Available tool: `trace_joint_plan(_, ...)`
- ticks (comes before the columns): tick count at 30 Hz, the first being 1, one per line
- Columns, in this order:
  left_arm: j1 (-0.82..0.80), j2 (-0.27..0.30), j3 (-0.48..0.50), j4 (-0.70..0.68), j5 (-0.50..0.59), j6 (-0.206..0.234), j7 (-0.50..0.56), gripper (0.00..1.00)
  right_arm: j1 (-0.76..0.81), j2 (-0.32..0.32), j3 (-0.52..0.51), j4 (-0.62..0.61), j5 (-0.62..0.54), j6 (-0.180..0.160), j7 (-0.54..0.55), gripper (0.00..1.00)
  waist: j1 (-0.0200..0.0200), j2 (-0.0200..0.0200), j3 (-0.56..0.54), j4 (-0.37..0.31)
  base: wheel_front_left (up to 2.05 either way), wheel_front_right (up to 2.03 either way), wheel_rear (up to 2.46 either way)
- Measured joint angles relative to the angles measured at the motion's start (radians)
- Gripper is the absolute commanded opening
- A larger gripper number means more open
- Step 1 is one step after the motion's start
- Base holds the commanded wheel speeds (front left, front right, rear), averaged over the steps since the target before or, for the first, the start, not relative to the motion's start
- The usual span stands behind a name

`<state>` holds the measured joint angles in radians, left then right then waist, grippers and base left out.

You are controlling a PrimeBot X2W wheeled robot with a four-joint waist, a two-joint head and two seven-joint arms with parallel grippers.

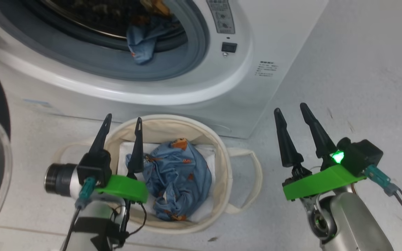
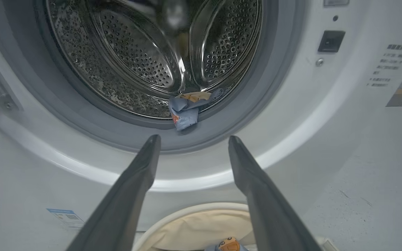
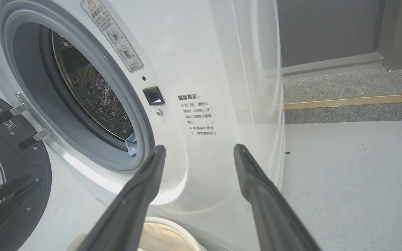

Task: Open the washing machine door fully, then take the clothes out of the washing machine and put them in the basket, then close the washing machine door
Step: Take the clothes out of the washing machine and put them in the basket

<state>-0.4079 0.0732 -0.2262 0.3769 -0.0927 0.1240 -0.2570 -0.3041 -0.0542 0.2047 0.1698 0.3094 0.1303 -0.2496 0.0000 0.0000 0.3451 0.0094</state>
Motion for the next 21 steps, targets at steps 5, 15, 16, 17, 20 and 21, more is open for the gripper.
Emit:
trace_joint_plan(5, 0.072, -0.008, 0.008, -0.096, 0.0, -0.001, 0.0, 1.0, 0.023, 0.0, 0.0, -0.012, 0.0, 0.0, 0.0, 1.0, 0.0, 0.0, -0.047, 0.016, 0.0, 0.0, 0.0)
trace_joint_plan(15, 0.158, -0.02, 0.01, -0.187, -0.021, -0.025, 0.0, 1.0, 0.083, 0.0, -0.029, -0.032, 0.018, 0.0, 0.0, 1.0, 0.0, 0.0, -0.101, 0.018, 0.0, 0.0, 0.0)
trace_joint_plan(16, 0.164, -0.022, 0.011, -0.192, -0.029, -0.028, 0.0, 1.0, 0.087, 0.0, -0.029, -0.033, 0.018, 0.0, 0.0, 1.0, 0.0, 0.0, -0.104, 0.017, 0.0, 0.0, 0.0)
trace_joint_plan(17, 0.169, -0.022, 0.011, -0.192, -0.032, -0.029, 0.0, 1.0, 0.089, 0.0, -0.029, -0.033, 0.018, 0.0, 0.0, 1.0, 0.0, 0.0, -0.107, 0.016, 0.0, 0.0, 0.0)
trace_joint_plan(20, 0.181, -0.022, 0.011, -0.192, -0.03, -0.029, 0.0, 1.0, 0.089, 0.0, -0.028, -0.033, 0.027, 0.0, 0.0, 1.0, 0.0, 0.0, -0.113, 0.013, 0.0, 0.0, 0.0)
trace_joint_plan(21, 0.186, -0.022, 0.012, -0.191, -0.029, -0.029, 0.0, 1.0, 0.089, 0.0, -0.027, -0.033, 0.03, 0.0, 0.0, 1.0, 0.0, 0.0, -0.116, 0.011, 0.0, 0.0, 0.0)
